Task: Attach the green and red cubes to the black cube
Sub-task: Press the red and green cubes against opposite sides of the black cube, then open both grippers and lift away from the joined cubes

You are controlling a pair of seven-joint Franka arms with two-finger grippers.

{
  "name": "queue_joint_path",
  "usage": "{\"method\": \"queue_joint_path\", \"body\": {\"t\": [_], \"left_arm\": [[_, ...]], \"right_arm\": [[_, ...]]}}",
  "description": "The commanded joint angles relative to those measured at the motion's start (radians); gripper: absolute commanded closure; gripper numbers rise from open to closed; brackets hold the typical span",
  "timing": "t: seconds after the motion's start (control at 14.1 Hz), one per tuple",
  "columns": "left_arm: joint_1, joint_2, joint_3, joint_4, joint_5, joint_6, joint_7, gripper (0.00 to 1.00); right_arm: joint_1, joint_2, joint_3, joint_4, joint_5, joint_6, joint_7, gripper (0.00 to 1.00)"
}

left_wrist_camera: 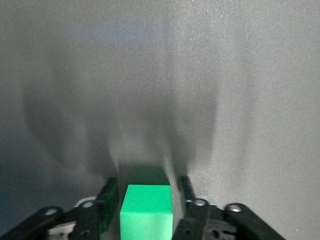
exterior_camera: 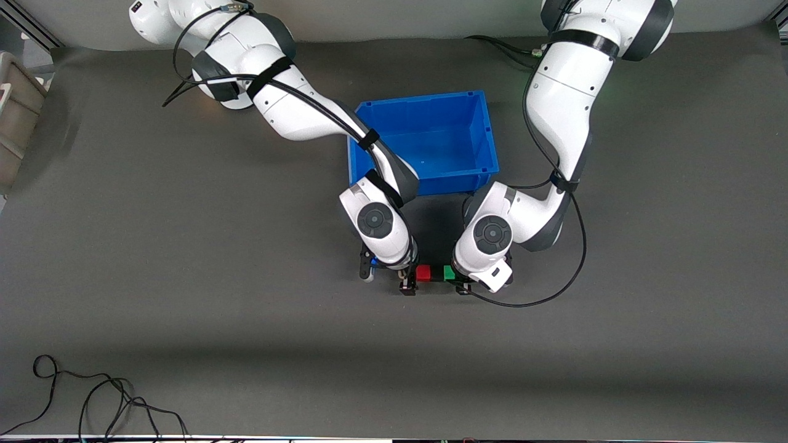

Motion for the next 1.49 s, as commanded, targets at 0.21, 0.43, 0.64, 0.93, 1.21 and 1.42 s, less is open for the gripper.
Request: {"method": "queue_joint_path", "body": {"t": [0.21, 0.43, 0.64, 0.93, 1.21, 1.42], "left_arm": [[0.003, -0.013, 0.006, 0.031, -0.005, -0.020, -0.007, 0.00], [0.025, -0.068, 0.013, 0.047, 0.009, -0.106, 0.036, 0.00], [0.074, -0.129, 0.016, 0.085, 0.009, -0.304, 0.222, 0.00], [0.161, -0.227, 0.016, 0.071, 0.028, -0.444, 0.471, 0.00], [0.224, -0.323, 0.016, 0.032, 0.066, -0.514, 0.696, 0.00], [0.232, -0.369, 0.016, 0.010, 0.121, -0.537, 0.756, 0.00]], "right_arm": [[-0.046, -0.099, 0.000, 0.036, -0.004, -0.110, -0.146, 0.01], [-0.073, -0.211, 0.000, 0.030, -0.003, -0.309, -0.364, 0.01], [-0.129, -0.337, 0.000, 0.028, -0.001, -0.499, -0.533, 0.01], [-0.195, -0.487, -0.013, 0.025, -0.007, -0.754, -0.848, 0.01], [-0.281, -0.641, -0.015, -0.026, -0.018, -0.943, -1.089, 0.01], [-0.319, -0.716, -0.041, -0.064, -0.023, -1.023, -1.243, 0.01]]}}
